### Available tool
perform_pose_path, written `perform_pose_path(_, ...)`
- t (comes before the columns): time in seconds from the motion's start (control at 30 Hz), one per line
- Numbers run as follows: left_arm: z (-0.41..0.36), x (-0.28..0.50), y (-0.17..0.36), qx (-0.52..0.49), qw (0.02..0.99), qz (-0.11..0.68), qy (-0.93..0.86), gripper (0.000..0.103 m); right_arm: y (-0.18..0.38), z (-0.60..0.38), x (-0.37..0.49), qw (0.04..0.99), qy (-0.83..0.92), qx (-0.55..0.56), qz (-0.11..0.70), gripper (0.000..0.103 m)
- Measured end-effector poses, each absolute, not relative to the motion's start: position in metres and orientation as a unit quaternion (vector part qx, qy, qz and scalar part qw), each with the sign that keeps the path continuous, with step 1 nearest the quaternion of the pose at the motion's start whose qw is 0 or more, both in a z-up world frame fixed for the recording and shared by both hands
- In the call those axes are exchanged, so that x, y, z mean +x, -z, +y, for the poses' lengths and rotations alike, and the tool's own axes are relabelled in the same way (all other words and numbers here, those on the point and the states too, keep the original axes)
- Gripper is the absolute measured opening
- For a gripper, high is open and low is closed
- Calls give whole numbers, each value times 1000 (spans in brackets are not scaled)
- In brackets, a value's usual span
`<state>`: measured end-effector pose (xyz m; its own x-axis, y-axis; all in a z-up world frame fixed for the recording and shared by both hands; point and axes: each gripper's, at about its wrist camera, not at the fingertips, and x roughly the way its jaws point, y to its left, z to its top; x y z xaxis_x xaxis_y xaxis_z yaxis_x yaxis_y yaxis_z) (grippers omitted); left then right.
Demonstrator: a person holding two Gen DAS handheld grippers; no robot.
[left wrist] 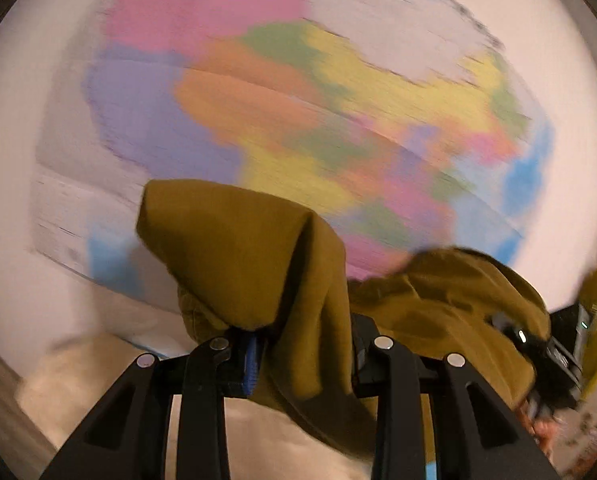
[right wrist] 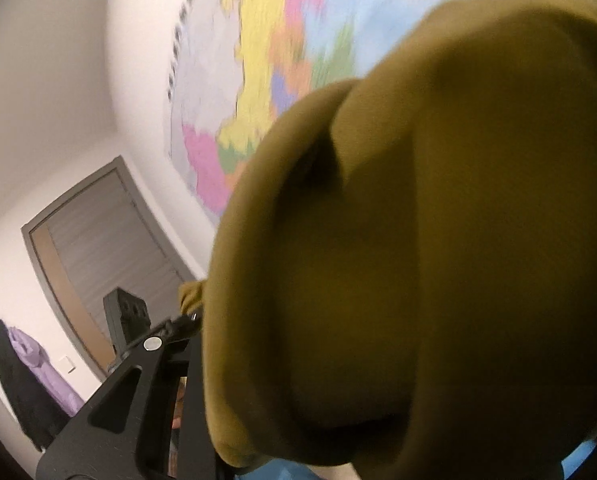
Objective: Fold large clothes
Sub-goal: 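Lift the mustard shirt bundle with both grippers and carry it toward the clothes pile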
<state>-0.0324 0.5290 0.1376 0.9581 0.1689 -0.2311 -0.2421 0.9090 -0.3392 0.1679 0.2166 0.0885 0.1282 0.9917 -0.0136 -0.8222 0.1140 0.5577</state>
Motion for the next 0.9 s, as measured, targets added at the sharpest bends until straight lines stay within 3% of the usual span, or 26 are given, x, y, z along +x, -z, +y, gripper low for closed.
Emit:
perform_pose_path(0.13,608,-46,-76,-218,955,111,-169,33,-20,307,154,698,-644,171,261,27)
perform_pose_path(0.23,655,-51,7,-276,921,189,-201,35,59,354,148,671,-631,130,368,28)
perform_pose_path(0.37,670,-71,59,-328,903,198,-196,54,116,354,148,642,-617,137,435,39)
perform_pose_path(0.53,671,-79,69,-321,895,220,-219,58,98,321,137,642,-619,109,440,59)
perform_pose_path(0.73,645,-92,52,-235,897,242,-286,73,67,254,116,710,-590,35,383,59)
perform_pose_path(0.9,610,-116,20,-173,910,213,-311,74,22,243,150,780,-555,28,289,61)
